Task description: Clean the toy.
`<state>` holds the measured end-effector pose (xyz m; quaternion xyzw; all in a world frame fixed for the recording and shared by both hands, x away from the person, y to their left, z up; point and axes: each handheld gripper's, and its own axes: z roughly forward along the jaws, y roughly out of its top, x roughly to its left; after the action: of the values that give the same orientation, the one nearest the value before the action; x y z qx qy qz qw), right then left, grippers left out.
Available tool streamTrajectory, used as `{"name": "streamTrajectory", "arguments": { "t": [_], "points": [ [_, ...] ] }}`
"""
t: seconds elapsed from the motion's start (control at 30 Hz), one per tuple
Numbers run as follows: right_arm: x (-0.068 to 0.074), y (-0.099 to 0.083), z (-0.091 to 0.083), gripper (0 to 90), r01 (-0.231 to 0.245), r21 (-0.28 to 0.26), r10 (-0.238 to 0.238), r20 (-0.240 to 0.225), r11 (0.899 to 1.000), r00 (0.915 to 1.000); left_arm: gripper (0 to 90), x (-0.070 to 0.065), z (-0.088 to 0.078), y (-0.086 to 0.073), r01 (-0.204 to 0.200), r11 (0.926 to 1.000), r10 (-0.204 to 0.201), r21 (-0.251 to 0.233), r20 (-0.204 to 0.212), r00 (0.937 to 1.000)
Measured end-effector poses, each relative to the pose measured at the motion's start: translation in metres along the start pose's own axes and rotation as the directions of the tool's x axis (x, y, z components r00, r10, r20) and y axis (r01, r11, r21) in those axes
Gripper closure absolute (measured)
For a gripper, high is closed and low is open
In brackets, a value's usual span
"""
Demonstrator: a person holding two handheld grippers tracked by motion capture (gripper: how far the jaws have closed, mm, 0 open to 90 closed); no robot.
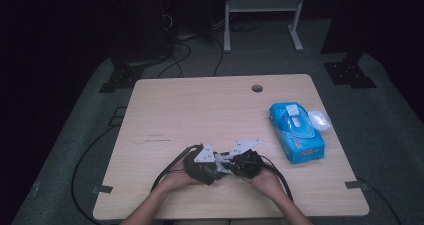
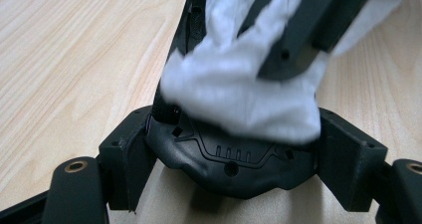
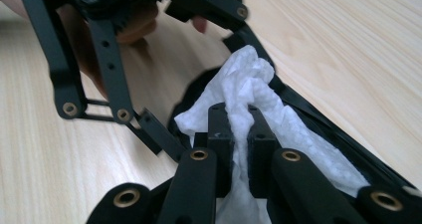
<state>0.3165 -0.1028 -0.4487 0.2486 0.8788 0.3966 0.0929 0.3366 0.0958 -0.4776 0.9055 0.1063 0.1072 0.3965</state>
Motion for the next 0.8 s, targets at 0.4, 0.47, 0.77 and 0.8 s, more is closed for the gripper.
{"name": "streamTrajectory", "arguments": {
  "t": [0.4,0.47,0.77,0.8],
  "points": [
    [0.003,0.008,0.010,84.4,0.030,0.008,-0.030,-0.059,1.000,0.9978,24.0,-0.001,0.000,0.001,-0.007,0.9999,0.007,0.008,0.002,1.0000],
    [0.000,0.006,0.005,84.4,0.022,0.014,-0.021,-0.035,1.000,0.9992,24.0,-0.001,0.000,0.001,-0.002,1.0000,0.002,0.003,0.003,1.0000],
    [0.007,0.017,0.018,84.5,0.049,0.006,-0.049,-0.019,0.999,0.9986,24.0,-0.001,0.000,0.001,0.000,1.0000,0.000,0.005,0.010,0.9999],
    [0.004,0.016,0.016,84.5,0.050,0.006,-0.050,-0.007,0.999,0.9987,24.0,-0.001,0.000,0.001,0.001,1.0000,-0.001,0.004,0.009,1.0000]
  ]
}}
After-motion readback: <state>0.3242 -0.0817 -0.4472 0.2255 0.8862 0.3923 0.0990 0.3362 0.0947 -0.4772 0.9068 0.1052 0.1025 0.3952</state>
